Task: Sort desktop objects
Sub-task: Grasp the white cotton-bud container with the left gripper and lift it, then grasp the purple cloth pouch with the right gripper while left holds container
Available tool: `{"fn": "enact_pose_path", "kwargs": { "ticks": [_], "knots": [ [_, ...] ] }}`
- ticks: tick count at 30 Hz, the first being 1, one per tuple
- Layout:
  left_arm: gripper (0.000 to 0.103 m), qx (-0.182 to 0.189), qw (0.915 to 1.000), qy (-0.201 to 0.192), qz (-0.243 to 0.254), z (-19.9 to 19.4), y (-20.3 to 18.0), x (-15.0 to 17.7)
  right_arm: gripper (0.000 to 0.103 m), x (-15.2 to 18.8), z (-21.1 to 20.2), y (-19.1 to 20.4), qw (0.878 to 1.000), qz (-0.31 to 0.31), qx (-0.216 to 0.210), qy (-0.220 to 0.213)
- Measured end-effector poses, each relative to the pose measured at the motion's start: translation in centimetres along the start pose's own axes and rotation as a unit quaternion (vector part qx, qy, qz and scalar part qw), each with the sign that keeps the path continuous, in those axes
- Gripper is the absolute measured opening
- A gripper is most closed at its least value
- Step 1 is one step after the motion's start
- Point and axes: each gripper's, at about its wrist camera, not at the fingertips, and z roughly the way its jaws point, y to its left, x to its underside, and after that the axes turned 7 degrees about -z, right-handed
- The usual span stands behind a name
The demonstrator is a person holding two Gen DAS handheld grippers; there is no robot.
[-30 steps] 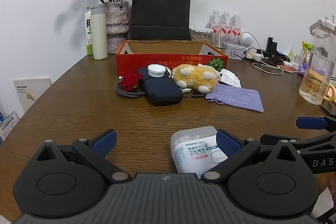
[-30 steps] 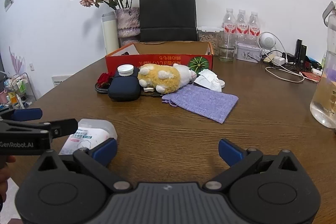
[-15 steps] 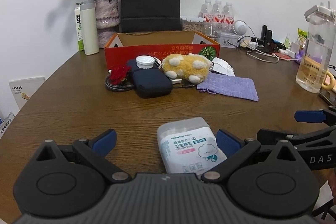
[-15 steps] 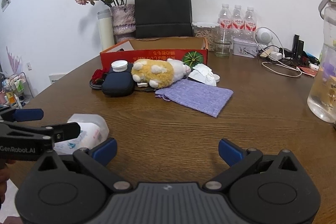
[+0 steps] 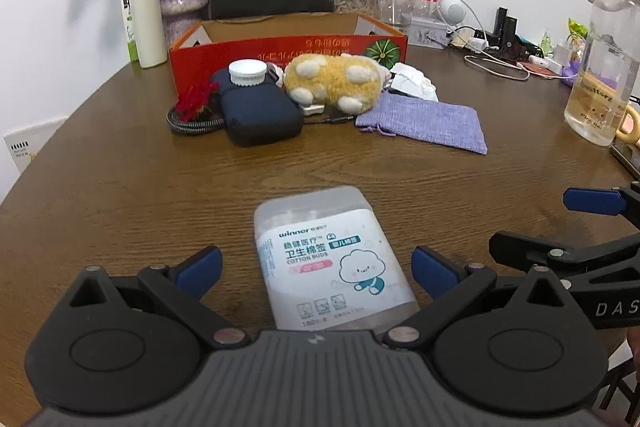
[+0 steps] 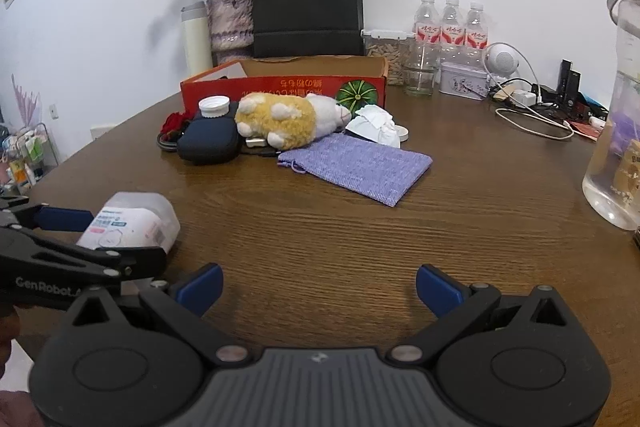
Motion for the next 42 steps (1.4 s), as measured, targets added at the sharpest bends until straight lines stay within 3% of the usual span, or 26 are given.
{"fn": "enact_pose_path", "kwargs": {
  "ticks": [3,5,11,25,42],
  "knots": [
    [0.093,0.003,1.0,0.006,-0.001,0.3,0.0,0.0,0.103,-0.1,0.4,-0.1,1.0,-0.003,-0.004,0.001],
    [0.077,0.005,0.9999,0.011,0.0,0.5,-0.2,-0.1,0.103,-0.1,0.7,-0.1,1.0,-0.004,-0.007,0.003],
    [0.067,0.006,0.9999,0.004,-0.01,0.7,0.2,-0.2,0.103,-0.3,1.5,-0.1,1.0,-0.007,-0.011,0.01],
    [0.067,0.01,0.9985,-0.036,-0.041,1.5,2.7,-3.0,0.103,-2.9,4.2,-1.2,1.0,-0.02,0.012,0.015],
    [0.067,0.01,0.9947,-0.068,-0.076,4.5,6.8,-7.7,0.103,-8.5,13.3,-4.5,0.998,-0.017,0.047,0.047]
  ]
}}
